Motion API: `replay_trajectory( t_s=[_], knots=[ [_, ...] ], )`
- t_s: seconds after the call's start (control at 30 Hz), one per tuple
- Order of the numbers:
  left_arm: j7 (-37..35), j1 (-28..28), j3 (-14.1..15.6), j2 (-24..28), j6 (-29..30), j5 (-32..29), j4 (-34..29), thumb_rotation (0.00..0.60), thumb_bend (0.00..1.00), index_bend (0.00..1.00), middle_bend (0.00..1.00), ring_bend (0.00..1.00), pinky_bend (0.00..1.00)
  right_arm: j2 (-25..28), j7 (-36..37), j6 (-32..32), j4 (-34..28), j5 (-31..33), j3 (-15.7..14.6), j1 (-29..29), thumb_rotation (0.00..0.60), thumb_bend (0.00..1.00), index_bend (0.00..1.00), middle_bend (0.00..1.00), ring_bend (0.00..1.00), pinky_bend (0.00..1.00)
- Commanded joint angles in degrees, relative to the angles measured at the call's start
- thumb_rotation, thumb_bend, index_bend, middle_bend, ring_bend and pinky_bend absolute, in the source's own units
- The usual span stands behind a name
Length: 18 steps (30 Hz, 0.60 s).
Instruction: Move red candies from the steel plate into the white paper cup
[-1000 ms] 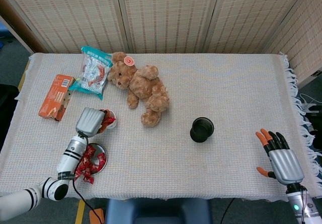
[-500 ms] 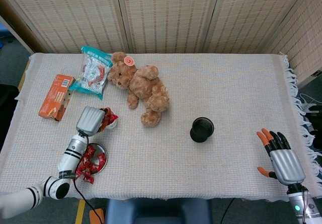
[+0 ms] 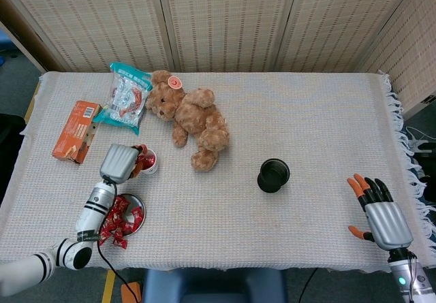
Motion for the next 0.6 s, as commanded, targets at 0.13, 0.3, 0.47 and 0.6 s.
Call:
replay_trajectory(
  t_s=[0.13,0.3,0.47,0.6],
  knots=[
    [-0.64,0.03,0.41,0.11,0.03,0.24,-0.04,0.6,0.44,0.38,0.52,0.82,1.0,-0.14,-0.26,-0.28,0.07,0.19,0.02,0.09,0.6,0.01,0.0,0.0,0.0,0.0],
    [-1.23,-0.27,0.54,-0.34,0.04,0.55,0.18,0.6,0.42,0.33,0.41,0.82,1.0,-0.17,-0.26,-0.29,0.03,0.2,0.04,0.12,0.6,0.02,0.0,0.0,0.0,0.0],
    [-2.31,-0.41,0.42,-0.82,0.61,1.01,0.62,0.6,0.41,0.24,0.29,0.81,1.0,-0.05,-0.09,-0.15,0.02,0.08,0.0,0.06,0.6,0.01,0.0,0.0,0.0,0.0],
    [-3.07,0.66,1.29,0.22,3.38,3.34,-1.7,0.6,0.41,0.22,0.27,0.81,1.0,-0.05,0.0,-0.13,0.08,-0.01,-0.04,0.05,0.6,0.01,0.0,0.0,0.0,0.0]
  ],
)
